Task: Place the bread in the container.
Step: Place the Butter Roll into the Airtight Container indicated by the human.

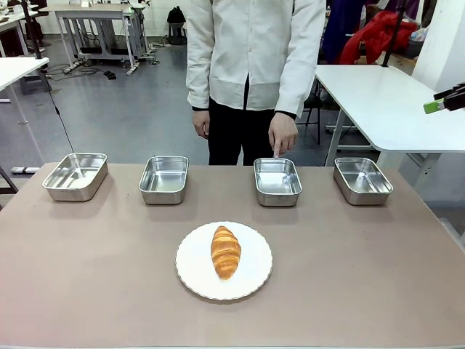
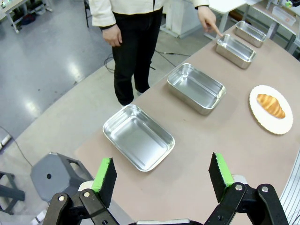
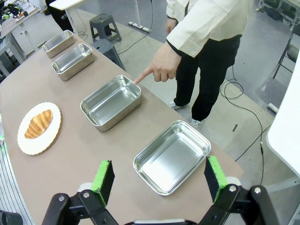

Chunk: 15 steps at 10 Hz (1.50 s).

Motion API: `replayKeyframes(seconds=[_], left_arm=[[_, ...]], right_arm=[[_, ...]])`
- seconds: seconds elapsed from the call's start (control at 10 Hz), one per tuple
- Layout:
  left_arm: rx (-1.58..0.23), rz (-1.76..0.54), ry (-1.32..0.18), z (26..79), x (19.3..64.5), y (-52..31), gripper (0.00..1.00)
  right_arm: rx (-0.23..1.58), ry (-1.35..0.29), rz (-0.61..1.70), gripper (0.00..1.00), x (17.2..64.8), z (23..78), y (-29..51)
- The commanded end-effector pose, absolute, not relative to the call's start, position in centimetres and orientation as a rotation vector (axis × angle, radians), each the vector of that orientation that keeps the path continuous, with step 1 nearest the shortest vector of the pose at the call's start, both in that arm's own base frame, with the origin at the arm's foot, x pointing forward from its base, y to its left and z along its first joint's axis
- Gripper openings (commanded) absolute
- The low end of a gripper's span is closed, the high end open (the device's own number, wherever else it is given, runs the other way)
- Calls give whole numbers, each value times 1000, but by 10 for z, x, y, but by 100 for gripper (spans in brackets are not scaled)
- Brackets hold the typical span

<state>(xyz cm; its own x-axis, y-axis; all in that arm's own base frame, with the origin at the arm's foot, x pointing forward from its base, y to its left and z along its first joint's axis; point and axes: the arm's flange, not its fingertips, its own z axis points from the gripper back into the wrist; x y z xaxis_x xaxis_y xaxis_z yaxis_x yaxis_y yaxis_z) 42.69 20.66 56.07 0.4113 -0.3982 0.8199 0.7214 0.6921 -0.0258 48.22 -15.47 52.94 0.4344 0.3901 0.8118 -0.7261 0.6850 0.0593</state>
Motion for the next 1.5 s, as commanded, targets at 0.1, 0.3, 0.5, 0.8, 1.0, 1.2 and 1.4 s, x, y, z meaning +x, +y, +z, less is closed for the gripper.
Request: replayKeyframes(seconds=[0.1, 0.3, 0.5, 0.8, 1.0, 1.2, 1.4], left_arm=[[-409, -728, -901, 562, 426, 208, 100], [-409, -728, -901, 562, 426, 208, 100], [-409, -728, -901, 562, 426, 208, 100], [-409, -728, -901, 562, 426, 208, 100], [-409, -728, -901, 562, 426, 208, 100], [-409, -728, -901, 562, 426, 208, 100], [-409, -728, -901, 562, 426, 208, 100]], right_arm=[[442, -872, 725, 100, 482, 530, -154], [442, -872, 725, 100, 482, 530, -154], [442, -872, 725, 100, 482, 530, -154], [442, -872, 725, 100, 482, 530, -154], [437, -871, 723, 100, 482, 529, -155], [383, -844, 732, 100, 488, 563, -109], [313, -758, 723, 100, 496, 592, -34]])
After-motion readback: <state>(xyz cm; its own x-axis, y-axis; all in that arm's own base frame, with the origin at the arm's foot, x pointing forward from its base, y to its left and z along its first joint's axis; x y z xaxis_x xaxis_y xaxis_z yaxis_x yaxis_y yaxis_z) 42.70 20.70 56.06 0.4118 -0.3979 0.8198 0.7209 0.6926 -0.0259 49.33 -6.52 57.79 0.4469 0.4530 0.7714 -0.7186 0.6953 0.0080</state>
